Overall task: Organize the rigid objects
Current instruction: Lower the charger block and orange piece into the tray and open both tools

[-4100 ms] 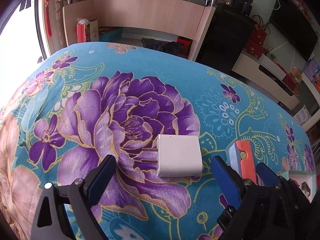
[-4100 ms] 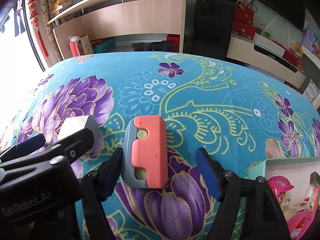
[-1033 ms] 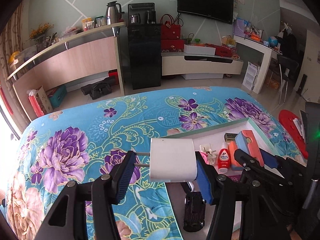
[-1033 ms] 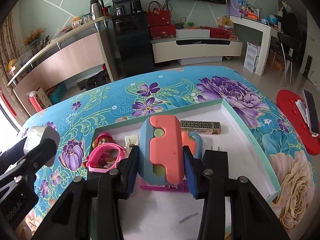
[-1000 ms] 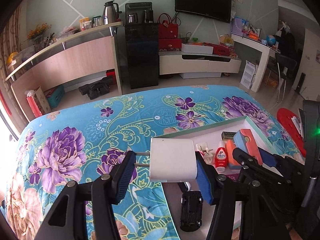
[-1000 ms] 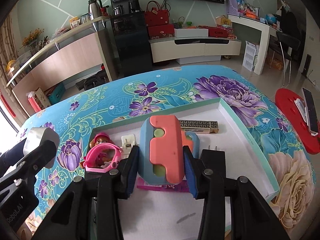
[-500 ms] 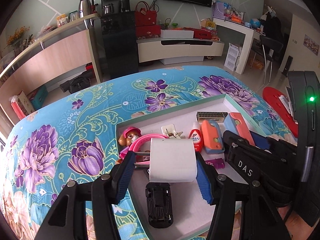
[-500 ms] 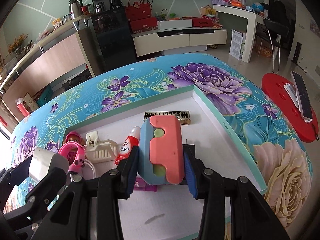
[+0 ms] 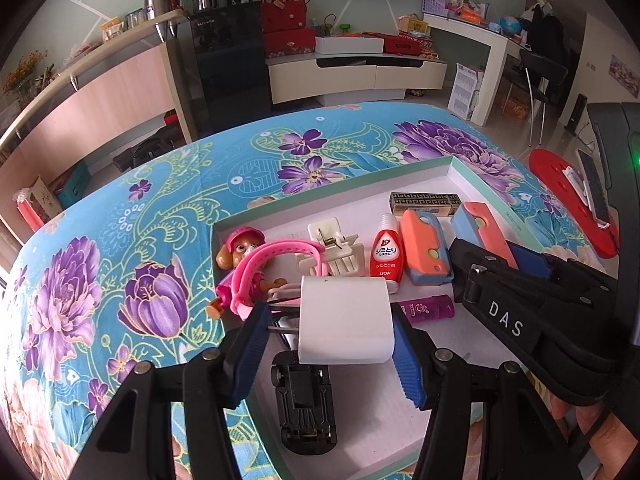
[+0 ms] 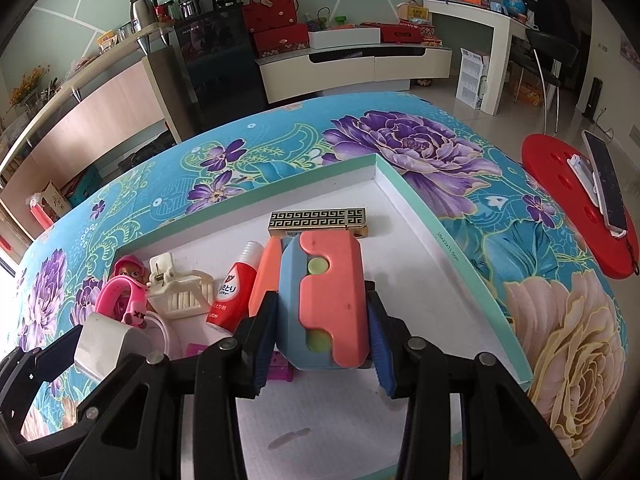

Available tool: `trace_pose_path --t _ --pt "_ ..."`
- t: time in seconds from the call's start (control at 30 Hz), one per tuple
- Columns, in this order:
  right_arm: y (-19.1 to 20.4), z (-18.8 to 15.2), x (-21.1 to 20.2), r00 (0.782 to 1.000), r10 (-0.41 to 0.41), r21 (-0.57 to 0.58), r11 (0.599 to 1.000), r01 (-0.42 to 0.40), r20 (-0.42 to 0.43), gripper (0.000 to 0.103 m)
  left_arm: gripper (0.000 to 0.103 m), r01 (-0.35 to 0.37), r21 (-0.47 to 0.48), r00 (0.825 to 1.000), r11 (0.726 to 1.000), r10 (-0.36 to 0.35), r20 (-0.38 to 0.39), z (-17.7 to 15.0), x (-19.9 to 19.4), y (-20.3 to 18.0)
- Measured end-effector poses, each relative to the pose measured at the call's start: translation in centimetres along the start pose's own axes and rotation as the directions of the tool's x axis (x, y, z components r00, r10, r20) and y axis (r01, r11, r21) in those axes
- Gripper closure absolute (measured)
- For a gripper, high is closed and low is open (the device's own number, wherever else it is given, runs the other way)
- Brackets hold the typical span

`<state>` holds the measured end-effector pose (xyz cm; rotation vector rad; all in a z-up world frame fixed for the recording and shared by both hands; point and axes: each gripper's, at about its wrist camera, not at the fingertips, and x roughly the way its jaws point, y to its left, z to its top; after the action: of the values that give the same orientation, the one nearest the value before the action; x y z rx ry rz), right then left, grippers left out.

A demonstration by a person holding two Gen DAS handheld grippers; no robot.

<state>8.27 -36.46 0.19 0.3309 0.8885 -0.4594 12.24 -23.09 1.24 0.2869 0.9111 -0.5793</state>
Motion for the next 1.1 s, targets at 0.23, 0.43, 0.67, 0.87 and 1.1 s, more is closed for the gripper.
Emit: trace_pose_path --t 0.23,0.43,0.67,0.87,1.1 --pt "0.5 -0.2 0.3 1.000 0.004 -0.023 1.000 -0.004 -0.015 0.059 0.042 -0.011 0.020 1.000 1.000 0.011 -0.007 -0.2 0.4 -0.6" --pt "0.7 -0.2 0.3 1.000 0.017 -0.030 0.999 -0.017 -0.019 0.059 0.042 -0.004 0.009 1.000 1.000 0.004 -0.008 -0.1 0.4 -0.4" --pt "0.8 -0.2 0.3 1.000 0.014 -0.039 0.999 -0.015 -0.025 0.059 0.041 -0.003 0.008 1.000 1.000 0.003 -0.015 -0.1 0.4 -0.3" --pt "1.1 -0.1 -0.1 1.000 0.016 -0.055 0.998 -0.017 -0.017 0.059 0.038 -0.008 -0.001 1.000 1.000 0.008 -0.015 0.0 0.3 -0.2" --pt "1.2 0.4 -1.7 0.999 0.021 -0.057 0.998 -0.019 0.033 0.058 0.032 0.000 -0.022 1.000 1.000 0.000 0.017 0.4 -0.9 0.4"
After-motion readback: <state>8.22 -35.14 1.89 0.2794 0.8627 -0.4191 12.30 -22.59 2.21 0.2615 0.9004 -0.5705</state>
